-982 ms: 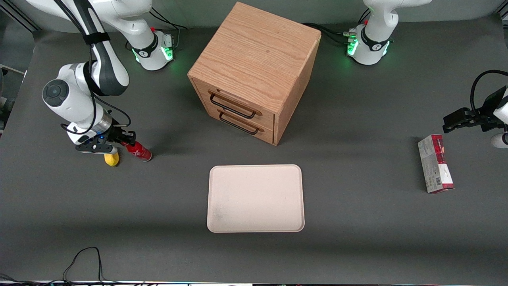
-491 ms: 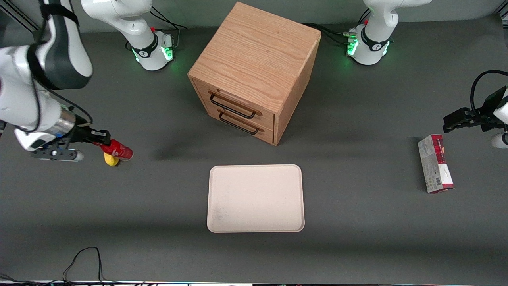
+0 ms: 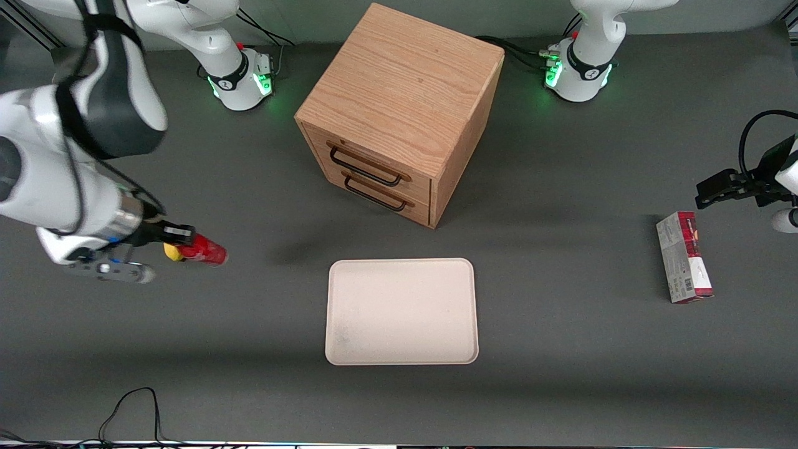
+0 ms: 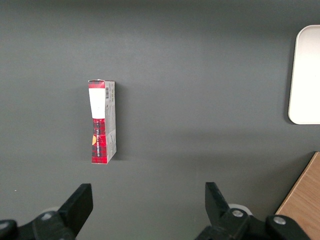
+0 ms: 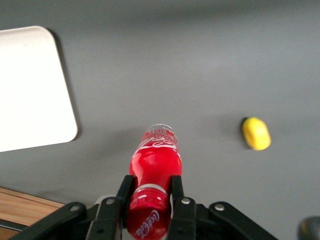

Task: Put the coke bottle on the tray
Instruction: 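Lift the red bottle off the table with the right gripper, then carry the bottle toward the cream tray and lower it onto it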

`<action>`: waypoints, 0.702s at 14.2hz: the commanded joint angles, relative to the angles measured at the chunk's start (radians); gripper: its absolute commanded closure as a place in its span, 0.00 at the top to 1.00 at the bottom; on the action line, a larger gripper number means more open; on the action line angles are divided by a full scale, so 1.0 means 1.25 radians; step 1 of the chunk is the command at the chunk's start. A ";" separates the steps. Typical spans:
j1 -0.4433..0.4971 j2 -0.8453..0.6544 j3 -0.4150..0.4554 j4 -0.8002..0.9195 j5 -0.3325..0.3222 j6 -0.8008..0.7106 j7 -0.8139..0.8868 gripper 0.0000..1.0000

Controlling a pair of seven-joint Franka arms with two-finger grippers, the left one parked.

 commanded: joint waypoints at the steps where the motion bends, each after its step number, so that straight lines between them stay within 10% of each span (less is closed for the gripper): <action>1: 0.035 0.058 -0.004 0.091 -0.001 -0.018 0.060 0.00; 10: 0.115 0.272 -0.002 0.288 -0.001 0.117 0.161 0.00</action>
